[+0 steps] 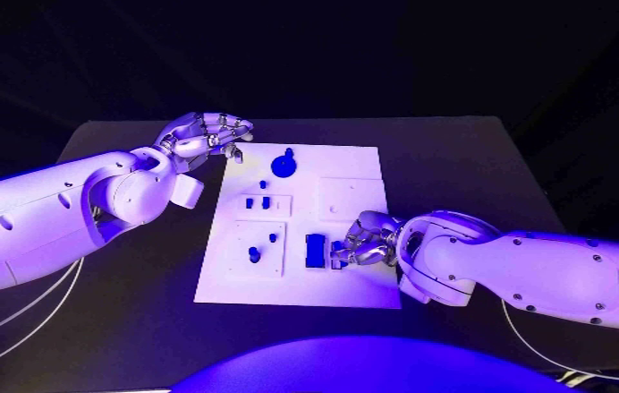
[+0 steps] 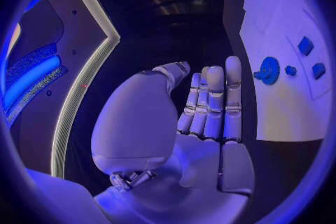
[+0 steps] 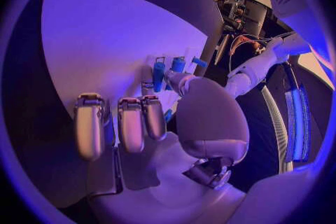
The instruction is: Assemble the parts on the task board
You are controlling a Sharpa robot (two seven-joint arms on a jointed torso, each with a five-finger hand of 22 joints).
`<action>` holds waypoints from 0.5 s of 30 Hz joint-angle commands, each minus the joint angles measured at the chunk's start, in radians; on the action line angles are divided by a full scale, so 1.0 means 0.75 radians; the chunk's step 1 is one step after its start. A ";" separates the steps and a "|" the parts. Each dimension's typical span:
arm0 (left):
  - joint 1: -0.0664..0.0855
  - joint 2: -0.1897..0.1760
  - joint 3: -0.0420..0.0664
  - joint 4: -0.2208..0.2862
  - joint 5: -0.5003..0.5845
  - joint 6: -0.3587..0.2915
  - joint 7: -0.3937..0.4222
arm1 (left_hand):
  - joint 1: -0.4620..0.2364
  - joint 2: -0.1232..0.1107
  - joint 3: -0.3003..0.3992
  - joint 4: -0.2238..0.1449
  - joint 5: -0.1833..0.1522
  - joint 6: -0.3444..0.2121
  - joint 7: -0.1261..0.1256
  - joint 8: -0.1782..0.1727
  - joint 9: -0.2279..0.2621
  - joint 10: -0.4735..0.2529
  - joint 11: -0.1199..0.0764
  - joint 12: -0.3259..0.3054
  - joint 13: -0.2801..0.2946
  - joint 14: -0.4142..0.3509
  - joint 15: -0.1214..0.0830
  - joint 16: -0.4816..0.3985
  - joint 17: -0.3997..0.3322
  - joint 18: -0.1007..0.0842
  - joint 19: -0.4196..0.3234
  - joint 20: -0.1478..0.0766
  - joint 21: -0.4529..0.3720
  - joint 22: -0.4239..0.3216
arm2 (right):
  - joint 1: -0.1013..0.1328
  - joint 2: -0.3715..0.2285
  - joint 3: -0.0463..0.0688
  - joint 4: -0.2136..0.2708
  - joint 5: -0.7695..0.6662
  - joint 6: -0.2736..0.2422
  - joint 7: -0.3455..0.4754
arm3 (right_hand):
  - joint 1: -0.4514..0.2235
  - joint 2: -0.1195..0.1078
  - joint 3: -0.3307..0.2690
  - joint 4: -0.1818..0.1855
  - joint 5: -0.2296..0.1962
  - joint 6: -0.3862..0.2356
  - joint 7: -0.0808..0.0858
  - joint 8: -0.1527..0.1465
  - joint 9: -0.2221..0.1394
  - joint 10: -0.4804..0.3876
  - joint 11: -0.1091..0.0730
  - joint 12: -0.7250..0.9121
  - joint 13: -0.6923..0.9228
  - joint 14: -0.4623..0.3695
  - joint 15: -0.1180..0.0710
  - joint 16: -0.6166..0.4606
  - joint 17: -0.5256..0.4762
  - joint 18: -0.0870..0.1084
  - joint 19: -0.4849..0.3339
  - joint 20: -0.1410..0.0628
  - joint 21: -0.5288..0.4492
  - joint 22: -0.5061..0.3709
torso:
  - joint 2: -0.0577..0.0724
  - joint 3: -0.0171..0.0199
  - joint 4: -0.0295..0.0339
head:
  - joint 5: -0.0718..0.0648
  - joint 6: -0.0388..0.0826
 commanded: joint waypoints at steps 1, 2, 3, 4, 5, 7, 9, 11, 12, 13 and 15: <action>0.001 0.001 0.001 0.003 -0.007 0.022 0.004 | -0.009 0.001 -0.002 0.008 0.000 -0.008 0.008 0.005 -0.001 -0.011 0.000 0.008 -0.002 -0.007 0.003 0.002 0.002 0.020 0.008 0.003 -0.007 -0.001 | -0.002 0.002 0.000 0.000 0.002 0.025 0.023 | -0.024 -0.010 -0.011 0.005 -0.003 0.008 0.000 -0.005 -0.001 0.064 0.004 -0.001 0.247 0.104 -0.002 -0.004 0.178 -0.014 0.070 0.000 -0.006 0.303 | 0.000 -0.0004 0.0005 | -0.002 -0.001; 0.001 0.001 0.001 0.003 -0.009 0.022 0.003 | -0.009 0.001 -0.002 0.008 0.000 -0.008 0.008 0.005 -0.001 -0.011 0.000 0.008 -0.002 -0.007 0.003 0.002 0.002 0.020 0.008 0.003 -0.007 -0.001 | -0.002 0.002 0.000 -0.001 0.002 0.025 0.023 | -0.029 -0.015 -0.014 0.005 -0.003 0.008 0.000 -0.006 -0.001 0.064 0.004 -0.001 0.247 0.104 -0.002 -0.005 0.177 -0.014 0.070 0.000 -0.006 0.303 | 0.000 -0.0004 0.0001 | -0.002 -0.001; 0.001 0.001 0.001 0.004 -0.010 0.023 0.003 | -0.009 0.001 -0.002 0.008 0.000 -0.008 0.008 0.005 -0.001 -0.011 0.000 0.008 -0.002 -0.007 0.003 0.002 0.002 0.020 0.008 0.003 -0.007 -0.001 | -0.002 0.002 0.000 -0.001 0.002 0.026 0.024 | -0.035 -0.020 -0.018 0.006 -0.003 0.008 0.000 -0.005 -0.001 0.064 0.004 -0.002 0.246 0.104 -0.001 -0.005 0.177 -0.014 0.070 0.000 -0.006 0.303 | 0.000 -0.0004 -0.0001 | -0.003 0.000; 0.001 0.001 0.001 0.004 -0.011 0.024 0.002 | -0.009 0.002 -0.001 0.010 0.001 -0.008 0.008 0.005 -0.001 -0.011 0.000 0.009 -0.003 -0.007 0.003 0.002 0.002 0.020 0.008 0.003 -0.007 -0.002 | -0.002 0.002 0.000 -0.002 0.003 0.026 0.024 | -0.037 -0.022 -0.019 0.006 -0.003 0.008 0.000 -0.005 -0.001 0.064 0.004 -0.002 0.247 0.104 -0.001 -0.005 0.177 -0.014 0.070 0.000 -0.006 0.304 | 0.000 -0.0004 -0.0001 | -0.003 0.000; 0.001 0.001 0.001 0.004 -0.012 0.024 0.001 | -0.009 0.002 -0.001 0.010 0.001 -0.008 0.008 0.005 -0.001 -0.011 0.000 0.009 -0.003 -0.007 0.003 0.002 0.002 0.020 0.008 0.003 -0.007 -0.002 | -0.002 0.002 0.000 -0.002 0.003 0.026 0.025 | -0.038 -0.024 -0.020 0.006 -0.003 0.008 0.000 -0.005 -0.001 0.064 0.004 -0.002 0.247 0.104 -0.001 -0.004 0.178 -0.014 0.071 0.000 -0.005 0.304 | 0.000 -0.0003 -0.0003 | -0.003 0.000; 0.001 0.001 0.001 0.004 -0.013 0.025 0.001 | -0.009 0.002 -0.001 0.010 0.001 -0.008 0.008 0.005 -0.001 -0.011 0.000 0.009 -0.003 -0.007 0.003 0.002 0.002 0.020 0.008 0.003 -0.007 -0.002 | -0.002 0.002 0.000 -0.002 0.003 0.026 0.026 | -0.050 -0.032 -0.030 0.009 -0.003 0.009 0.000 -0.005 -0.001 0.064 0.004 -0.002 0.247 0.104 -0.001 -0.005 0.176 -0.014 0.070 0.000 -0.006 0.303 | 0.000 -0.0002 -0.0003 | -0.002 -0.001; 0.001 0.001 0.001 0.003 -0.014 0.025 0.000 | -0.009 0.002 -0.001 0.010 0.001 -0.008 0.008 0.005 -0.001 -0.011 0.000 0.009 -0.003 -0.007 0.003 0.002 0.002 0.020 0.008 0.003 -0.007 -0.002 | -0.002 0.002 0.000 0.000 0.003 0.027 0.027 | -0.078 -0.043 -0.066 0.013 -0.005 0.012 -0.001 -0.002 0.001 0.065 0.004 -0.001 0.248 0.104 -0.002 -0.005 0.176 -0.013 0.070 0.000 -0.007 0.303 | 0.000 0.0001 -0.0005 | -0.001 -0.002; 0.001 0.001 0.001 0.003 -0.015 0.025 0.000 | -0.009 0.003 -0.001 0.011 0.001 -0.008 0.008 0.005 -0.001 -0.011 -0.001 0.009 -0.003 -0.007 0.003 0.002 0.002 0.020 0.008 0.003 -0.008 -0.002 | -0.002 0.001 0.000 0.001 0.003 0.028 0.028 | -0.078 -0.043 -0.066 0.013 -0.005 0.012 -0.001 -0.002 0.001 0.065 0.004 -0.001 0.248 0.104 -0.002 -0.005 0.176 -0.013 0.070 0.000 -0.007 0.303 | 0.000 0.0004 -0.0006 | 0.000 -0.003; 0.001 0.001 0.001 0.003 -0.015 0.025 0.000 | -0.009 0.003 -0.001 0.011 0.001 -0.008 0.008 0.005 -0.001 -0.011 -0.001 0.009 -0.003 -0.007 0.003 0.002 0.002 0.020 0.008 0.003 -0.008 -0.002 | -0.002 0.001 0.000 0.002 0.003 0.028 0.028 | -0.078 -0.043 -0.066 0.013 -0.005 0.012 -0.001 -0.002 0.001 0.065 0.004 -0.001 0.248 0.104 -0.002 -0.005 0.176 -0.013 0.070 0.000 -0.007 0.303 | 0.000 0.0005 -0.0004 | 0.000 -0.003; 0.001 0.001 0.001 0.003 -0.015 0.025 -0.001 | -0.009 0.003 -0.001 0.011 0.001 -0.008 0.008 0.005 -0.001 -0.011 -0.001 0.009 -0.003 -0.007 0.003 0.002 0.002 0.020 0.008 0.003 -0.008 -0.002 | -0.002 0.000 0.000 0.003 0.003 0.028 0.028 | -0.078 -0.043 -0.066 0.013 -0.005 0.012 -0.001 -0.002 0.001 0.065 0.004 -0.001 0.248 0.104 -0.002 -0.005 0.176 -0.013 0.070 0.000 -0.007 0.303 | 0.000 0.0007 -0.0005 | 0.000 -0.003; 0.001 0.002 0.001 0.003 -0.015 0.025 -0.001 | -0.009 0.003 -0.001 0.011 0.001 -0.008 0.008 0.005 -0.001 -0.011 -0.001 0.009 -0.003 -0.007 0.003 0.002 0.002 0.020 0.008 0.003 -0.008 -0.002 | -0.002 0.000 0.000 0.006 0.003 0.028 0.029 | -0.079 -0.043 -0.069 0.013 -0.004 0.012 -0.001 -0.002 0.001 0.064 0.004 -0.002 0.247 0.104 -0.002 -0.005 0.177 -0.014 0.070 0.000 -0.006 0.303 | 0.000 0.0006 -0.0005 | 0.000 -0.003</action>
